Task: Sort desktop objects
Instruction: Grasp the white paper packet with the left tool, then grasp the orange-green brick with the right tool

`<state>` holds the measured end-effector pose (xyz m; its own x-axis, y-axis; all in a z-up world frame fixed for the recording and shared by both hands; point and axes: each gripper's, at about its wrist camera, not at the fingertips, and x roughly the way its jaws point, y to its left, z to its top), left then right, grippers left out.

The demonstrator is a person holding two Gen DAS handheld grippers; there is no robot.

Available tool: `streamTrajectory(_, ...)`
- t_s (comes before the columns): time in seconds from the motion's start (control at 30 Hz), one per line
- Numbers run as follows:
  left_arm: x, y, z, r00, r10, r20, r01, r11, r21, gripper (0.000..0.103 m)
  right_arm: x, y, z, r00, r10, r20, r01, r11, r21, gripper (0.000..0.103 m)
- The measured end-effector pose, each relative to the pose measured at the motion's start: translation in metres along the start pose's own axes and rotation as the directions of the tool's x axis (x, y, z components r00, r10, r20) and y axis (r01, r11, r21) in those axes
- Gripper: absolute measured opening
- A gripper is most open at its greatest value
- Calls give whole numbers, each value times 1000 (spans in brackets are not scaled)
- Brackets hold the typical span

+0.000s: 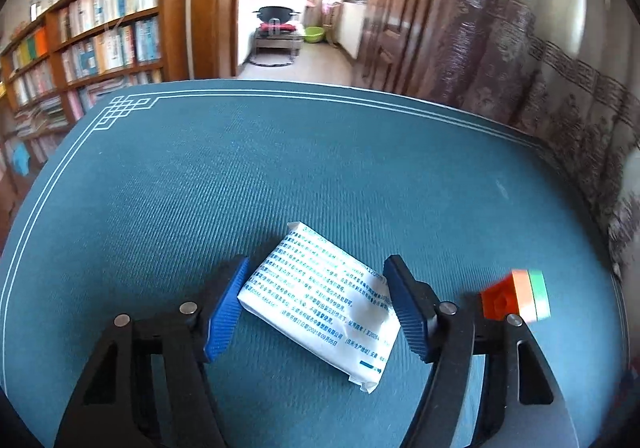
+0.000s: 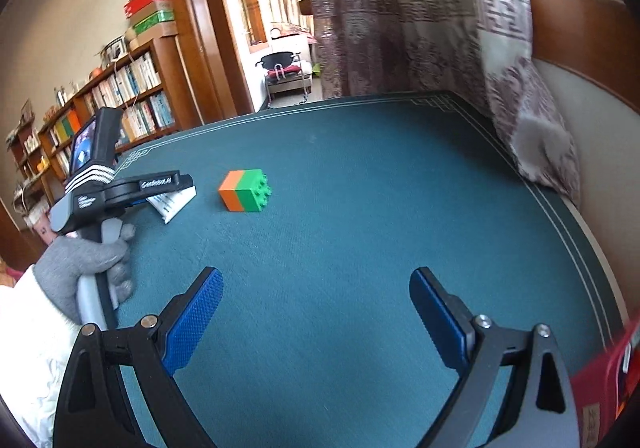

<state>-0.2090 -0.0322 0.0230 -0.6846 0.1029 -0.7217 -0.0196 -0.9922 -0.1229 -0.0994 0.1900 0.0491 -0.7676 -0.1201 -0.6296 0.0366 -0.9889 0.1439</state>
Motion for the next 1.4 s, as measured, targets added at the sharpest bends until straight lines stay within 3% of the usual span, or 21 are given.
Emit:
streamTrajectory(0.2,-20,11,-20,998,-53,-17,55,996,70,70,19,18,5,1000,9,-12,-9,999,-37,96)
streamTrajectory(0.3,-32,17,-27,998,-67,-2,67,996,61,70,34,23,10,1000,0,-18,-1,999,-44,96)
streamTrajectory(0.6,-50,16,-24,996,-29,89,22,997,72,70,83,35,40,999,36,-40,-37,999,-27,96)
streamTrajectory(0.83,-41,25,-22,997,-1,73,-1,1000,30,70,118,52,57,994,68,-89,-72,996,-43,96)
streamTrajectory(1.0,-38,28,-24,998,7,69,-9,1000,19,70,135,67,63,991,31,-129,-43,994,-97,94)
streamTrajectory(1.07,-37,33,-24,998,18,63,-19,1000,4,70,148,73,62,981,-4,-194,-21,992,-127,87)
streamTrajectory(1.2,-36,36,-25,998,20,59,-20,1000,-6,70,153,84,65,978,-69,-196,31,981,-190,82)
streamTrajectory(1.33,-37,33,-26,998,14,62,-14,1000,6,70,150,81,66,982,-71,-175,38,982,-186,56)
streamTrajectory(1.4,-36,33,-26,998,13,59,-13,1000,7,70,148,82,64,984,-67,-168,34,981,-194,51)
